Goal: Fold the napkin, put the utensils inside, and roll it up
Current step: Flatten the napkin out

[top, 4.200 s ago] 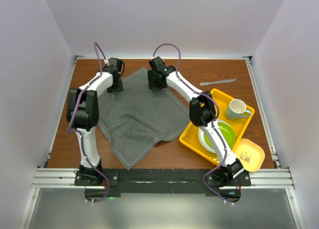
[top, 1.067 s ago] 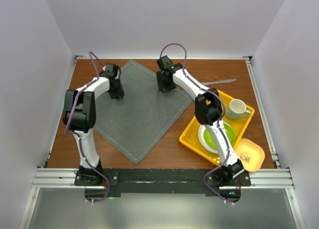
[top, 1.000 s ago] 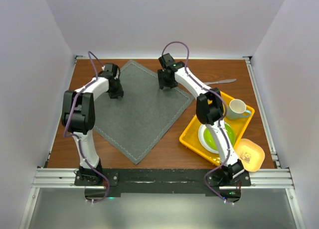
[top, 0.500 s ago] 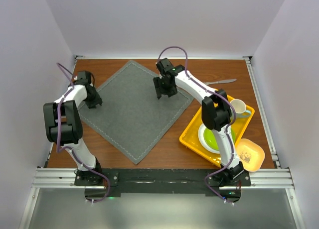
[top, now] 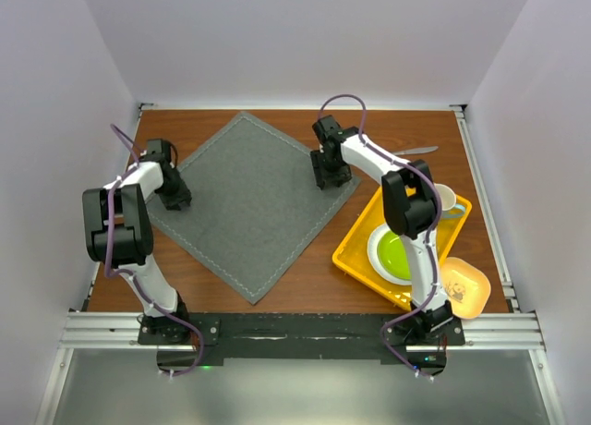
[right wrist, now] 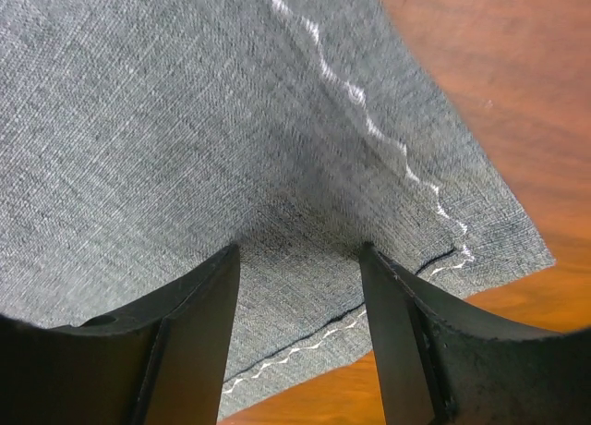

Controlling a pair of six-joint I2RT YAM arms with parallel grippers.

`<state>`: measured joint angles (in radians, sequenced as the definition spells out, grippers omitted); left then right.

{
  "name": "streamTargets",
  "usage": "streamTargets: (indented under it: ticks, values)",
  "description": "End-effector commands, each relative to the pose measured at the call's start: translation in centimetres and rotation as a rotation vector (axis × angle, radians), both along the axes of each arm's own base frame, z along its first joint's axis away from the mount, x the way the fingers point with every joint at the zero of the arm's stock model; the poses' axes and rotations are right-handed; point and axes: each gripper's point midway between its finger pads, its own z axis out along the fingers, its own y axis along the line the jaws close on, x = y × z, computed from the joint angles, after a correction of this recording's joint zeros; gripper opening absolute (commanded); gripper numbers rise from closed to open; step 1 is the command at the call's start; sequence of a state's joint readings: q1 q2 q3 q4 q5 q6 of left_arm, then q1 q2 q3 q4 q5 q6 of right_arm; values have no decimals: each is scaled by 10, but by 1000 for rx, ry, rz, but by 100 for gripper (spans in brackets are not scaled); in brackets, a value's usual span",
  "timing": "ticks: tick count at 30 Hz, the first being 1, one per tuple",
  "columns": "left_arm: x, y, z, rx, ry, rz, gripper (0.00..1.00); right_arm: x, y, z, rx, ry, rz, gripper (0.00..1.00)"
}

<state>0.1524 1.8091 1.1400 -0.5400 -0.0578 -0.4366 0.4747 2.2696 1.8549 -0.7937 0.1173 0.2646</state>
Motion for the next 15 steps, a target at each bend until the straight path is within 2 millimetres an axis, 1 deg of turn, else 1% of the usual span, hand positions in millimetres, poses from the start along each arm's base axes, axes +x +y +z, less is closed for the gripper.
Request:
streamTargets:
  ticks: [1,3,4,5,6,7,8,9,10,11,12,13,14,15]
  values:
    - [-1,2,-3,-15,-2,23,38,31,-11,-1,-82,-78,24,59]
    - [3,1,3,-24,-16,27,38,36,-10,-1,-75,-75,26,59]
    - [3,0,6,-29,-18,27,39,44,-6,3,-70,-95,25,59]
    - [4,-1,10,-33,-27,32,39,45,-2,6,-55,-94,27,61]
    - [6,-2,20,-39,-55,43,39,46,0,9,-42,-91,24,62]
    - [6,-2,27,-39,-72,48,41,56,7,24,-15,-122,15,63]
    - [7,-2,33,-37,-89,54,41,49,8,33,-11,-95,1,64]
    - [5,1,46,-26,-123,74,44,48,16,46,19,-96,4,67]
    - [4,7,54,-5,-141,96,48,53,25,70,59,-133,8,72]
    - [3,12,61,7,-166,115,50,43,31,93,94,-130,15,75]
    - [-3,17,73,20,-203,141,52,34,45,109,152,-123,40,76]
    - [-8,31,77,37,-218,185,55,25,51,123,188,-122,50,77]
    - [-9,38,89,45,-265,209,56,16,54,155,237,-162,46,77]
    - [-20,52,85,48,-263,262,58,-1,70,169,298,-156,92,77]
